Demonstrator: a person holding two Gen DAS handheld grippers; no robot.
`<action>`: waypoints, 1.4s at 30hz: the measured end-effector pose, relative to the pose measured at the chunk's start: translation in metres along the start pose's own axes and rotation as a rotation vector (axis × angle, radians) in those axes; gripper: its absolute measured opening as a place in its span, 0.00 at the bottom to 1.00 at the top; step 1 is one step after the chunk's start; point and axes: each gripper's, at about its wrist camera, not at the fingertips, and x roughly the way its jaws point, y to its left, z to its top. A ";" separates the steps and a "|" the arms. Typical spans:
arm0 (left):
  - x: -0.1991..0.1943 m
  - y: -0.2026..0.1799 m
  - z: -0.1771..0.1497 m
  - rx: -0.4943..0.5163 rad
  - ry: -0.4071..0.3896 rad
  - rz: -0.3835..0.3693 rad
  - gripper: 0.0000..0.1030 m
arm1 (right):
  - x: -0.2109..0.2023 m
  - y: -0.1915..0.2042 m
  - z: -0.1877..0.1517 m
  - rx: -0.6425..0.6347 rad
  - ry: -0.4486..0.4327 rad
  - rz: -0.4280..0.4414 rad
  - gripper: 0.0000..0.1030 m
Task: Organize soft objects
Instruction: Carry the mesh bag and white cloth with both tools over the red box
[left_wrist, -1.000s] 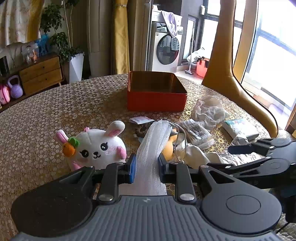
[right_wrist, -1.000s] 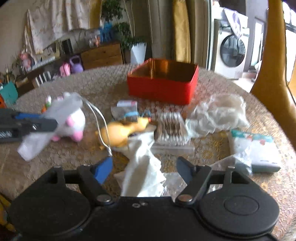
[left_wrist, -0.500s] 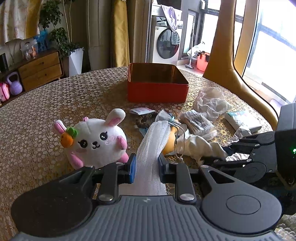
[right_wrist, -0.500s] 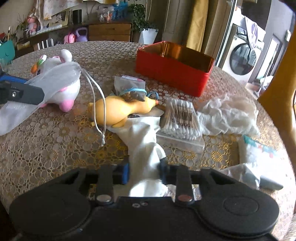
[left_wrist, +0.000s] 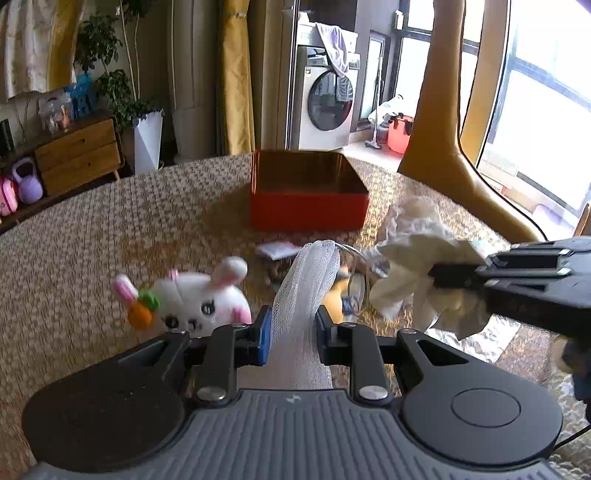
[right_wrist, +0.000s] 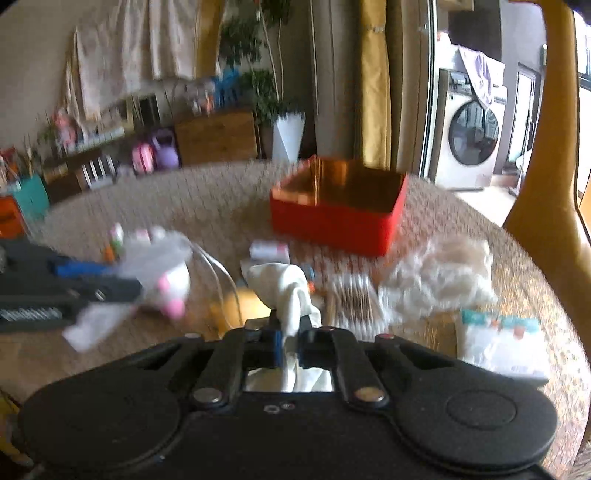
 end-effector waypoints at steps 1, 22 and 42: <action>-0.001 0.000 0.006 0.007 -0.005 -0.001 0.23 | -0.005 0.000 0.006 0.006 -0.016 0.007 0.07; 0.052 -0.007 0.162 0.063 -0.042 0.018 0.23 | 0.008 -0.039 0.126 -0.004 -0.143 -0.020 0.07; 0.239 0.004 0.213 -0.023 0.129 0.097 0.23 | 0.155 -0.088 0.133 0.093 -0.036 -0.092 0.07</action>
